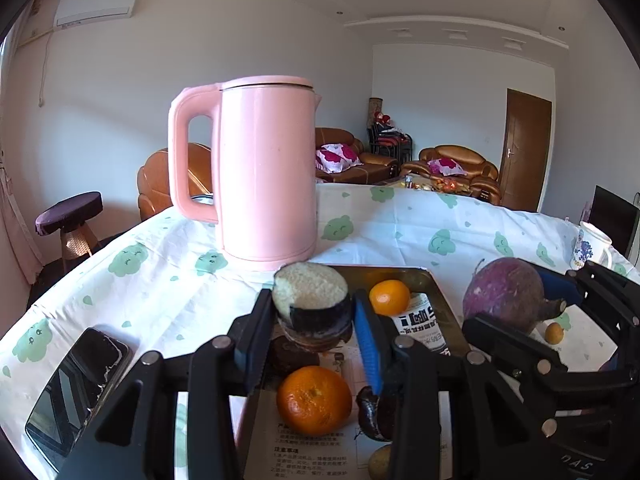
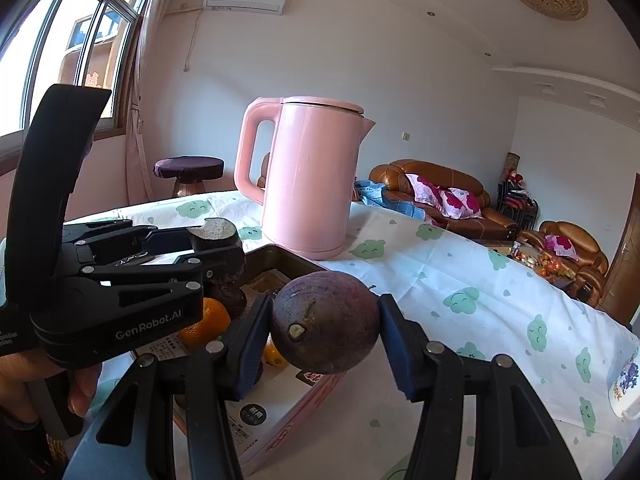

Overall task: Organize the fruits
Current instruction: 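Carry the mangosteen in the right gripper and sugarcane piece in the left gripper to the tin box, then lower the sugarcane piece and mangosteen into the tin box and open both grippers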

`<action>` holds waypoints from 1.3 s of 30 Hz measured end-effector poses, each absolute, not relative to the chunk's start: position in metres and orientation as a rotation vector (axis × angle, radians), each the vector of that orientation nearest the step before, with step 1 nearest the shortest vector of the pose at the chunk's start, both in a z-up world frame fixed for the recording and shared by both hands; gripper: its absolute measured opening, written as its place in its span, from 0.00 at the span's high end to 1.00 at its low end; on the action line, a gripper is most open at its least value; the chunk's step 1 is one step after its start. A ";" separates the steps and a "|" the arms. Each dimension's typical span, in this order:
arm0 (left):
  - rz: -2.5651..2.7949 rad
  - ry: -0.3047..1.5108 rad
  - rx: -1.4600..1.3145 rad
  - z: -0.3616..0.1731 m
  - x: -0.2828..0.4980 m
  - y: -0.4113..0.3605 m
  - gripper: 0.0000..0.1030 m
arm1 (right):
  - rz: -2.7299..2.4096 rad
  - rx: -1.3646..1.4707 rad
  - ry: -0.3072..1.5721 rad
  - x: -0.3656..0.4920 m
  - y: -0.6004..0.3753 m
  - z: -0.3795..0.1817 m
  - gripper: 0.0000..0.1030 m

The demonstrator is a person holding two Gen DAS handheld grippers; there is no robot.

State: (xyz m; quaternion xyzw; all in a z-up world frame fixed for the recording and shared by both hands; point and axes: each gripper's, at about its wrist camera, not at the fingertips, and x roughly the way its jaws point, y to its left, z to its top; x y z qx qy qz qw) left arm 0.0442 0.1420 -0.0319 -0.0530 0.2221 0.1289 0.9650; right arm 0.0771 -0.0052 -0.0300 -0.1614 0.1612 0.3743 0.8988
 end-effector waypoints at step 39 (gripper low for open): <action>0.241 0.603 -0.050 -0.045 0.063 0.151 0.58 | 0.855 -0.405 0.538 0.092 0.031 -0.054 0.46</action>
